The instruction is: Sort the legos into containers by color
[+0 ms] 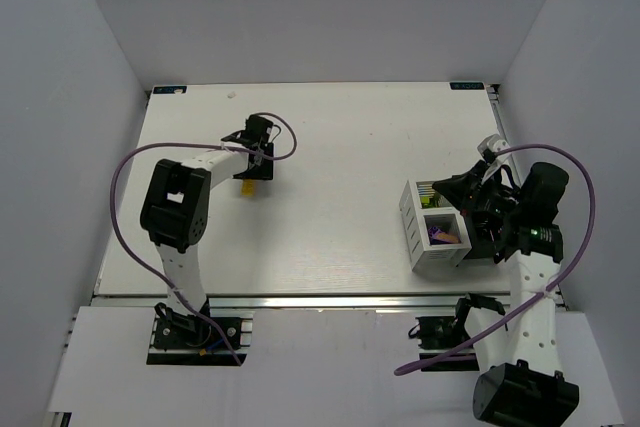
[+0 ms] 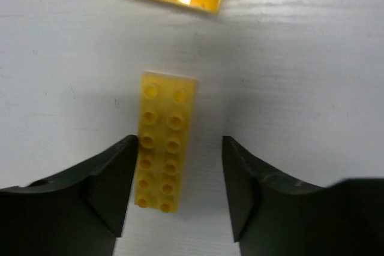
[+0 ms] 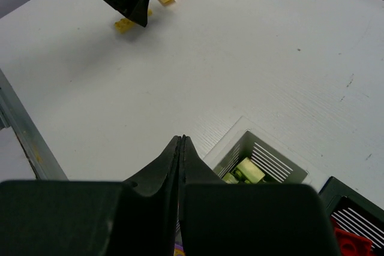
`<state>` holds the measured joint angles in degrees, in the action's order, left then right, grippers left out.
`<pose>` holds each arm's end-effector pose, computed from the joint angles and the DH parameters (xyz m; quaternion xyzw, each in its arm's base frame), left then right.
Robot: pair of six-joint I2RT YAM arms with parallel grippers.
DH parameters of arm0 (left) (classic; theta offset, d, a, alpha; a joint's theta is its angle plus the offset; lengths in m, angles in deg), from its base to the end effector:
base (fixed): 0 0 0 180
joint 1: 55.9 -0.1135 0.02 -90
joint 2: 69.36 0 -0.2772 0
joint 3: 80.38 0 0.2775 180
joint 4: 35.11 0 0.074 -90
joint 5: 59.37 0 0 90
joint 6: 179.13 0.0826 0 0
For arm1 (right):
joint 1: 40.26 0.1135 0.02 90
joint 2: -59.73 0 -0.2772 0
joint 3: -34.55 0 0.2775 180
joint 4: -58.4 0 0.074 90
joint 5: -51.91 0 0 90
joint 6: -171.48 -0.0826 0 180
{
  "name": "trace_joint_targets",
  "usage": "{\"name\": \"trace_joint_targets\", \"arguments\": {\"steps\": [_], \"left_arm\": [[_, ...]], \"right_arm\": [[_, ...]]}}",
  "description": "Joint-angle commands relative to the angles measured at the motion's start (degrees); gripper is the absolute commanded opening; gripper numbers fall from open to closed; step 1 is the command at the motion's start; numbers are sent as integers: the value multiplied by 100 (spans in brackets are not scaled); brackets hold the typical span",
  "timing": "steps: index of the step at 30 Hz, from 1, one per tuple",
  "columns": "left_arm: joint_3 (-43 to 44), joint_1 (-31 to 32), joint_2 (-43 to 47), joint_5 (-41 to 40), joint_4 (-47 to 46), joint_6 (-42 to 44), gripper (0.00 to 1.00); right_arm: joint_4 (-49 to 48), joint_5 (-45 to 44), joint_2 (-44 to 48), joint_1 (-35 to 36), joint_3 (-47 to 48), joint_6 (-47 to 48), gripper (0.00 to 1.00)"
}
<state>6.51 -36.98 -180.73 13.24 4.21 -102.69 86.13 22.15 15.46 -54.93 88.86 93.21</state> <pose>0.4252 -0.1197 0.1195 0.0108 0.9633 0.0787 0.2563 0.2158 0.0176 0.3204 -0.2780 0.7058 0.2779 0.5894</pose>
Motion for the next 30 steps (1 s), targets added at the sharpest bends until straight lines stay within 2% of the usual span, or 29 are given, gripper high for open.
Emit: {"name": "trace_joint_targets", "arguments": {"steps": [1,7,11,12,14,15,18,19,21,22,24,25,26,27,28,30], "left_arm": [[249,-116,-104,16,208,12,64],[4,-169,-51,121,156,-41,64],[-172,-169,98,358,42,-24,48],[-190,-169,133,428,33,2,38],[-243,-169,265,648,-37,20,28],[-252,-169,335,762,-55,55,19],[-374,-91,870,1473,-265,169,11],[-418,-38,1063,2075,-492,231,8],[-802,41,1818,2999,-949,179,6],[-1006,111,2091,3874,-1665,65,6],[-1540,357,2829,4600,-2433,-276,6],[-1683,454,2988,4848,-3298,-444,3],[-1806,559,3207,5207,-3672,-602,1],[-1886,665,3262,5341,-3989,-900,0],[-1956,875,3280,5438,-4593,-1042,0],[-1913,1095,3071,5702,-5133,-1401,0]], "right_arm": [[-75,137,85,-27,142,102,0],[-57,119,129,-44,151,111,0],[-101,101,156,-79,116,102,0],[-118,92,164,-79,107,93,0],[-144,57,182,-105,80,84,0],[-162,40,208,-123,72,84,0],[-250,-170,235,-202,63,-90,0],[-407,-737,226,-211,37,-370,9],[-636,-1486,191,-316,-16,-915,43],[-637,-2090,173,-343,10,-979,52],[-689,-2411,129,-457,89,-1128,50],[-724,-2508,121,-492,107,-1285,30],[-760,-2553,129,-527,150,-1383,9],[-795,-2614,121,-658,177,-1488,0],[-821,-2684,112,-685,229,-1576,0],[-883,-2668,24,-782,387,-1673,0]]}}
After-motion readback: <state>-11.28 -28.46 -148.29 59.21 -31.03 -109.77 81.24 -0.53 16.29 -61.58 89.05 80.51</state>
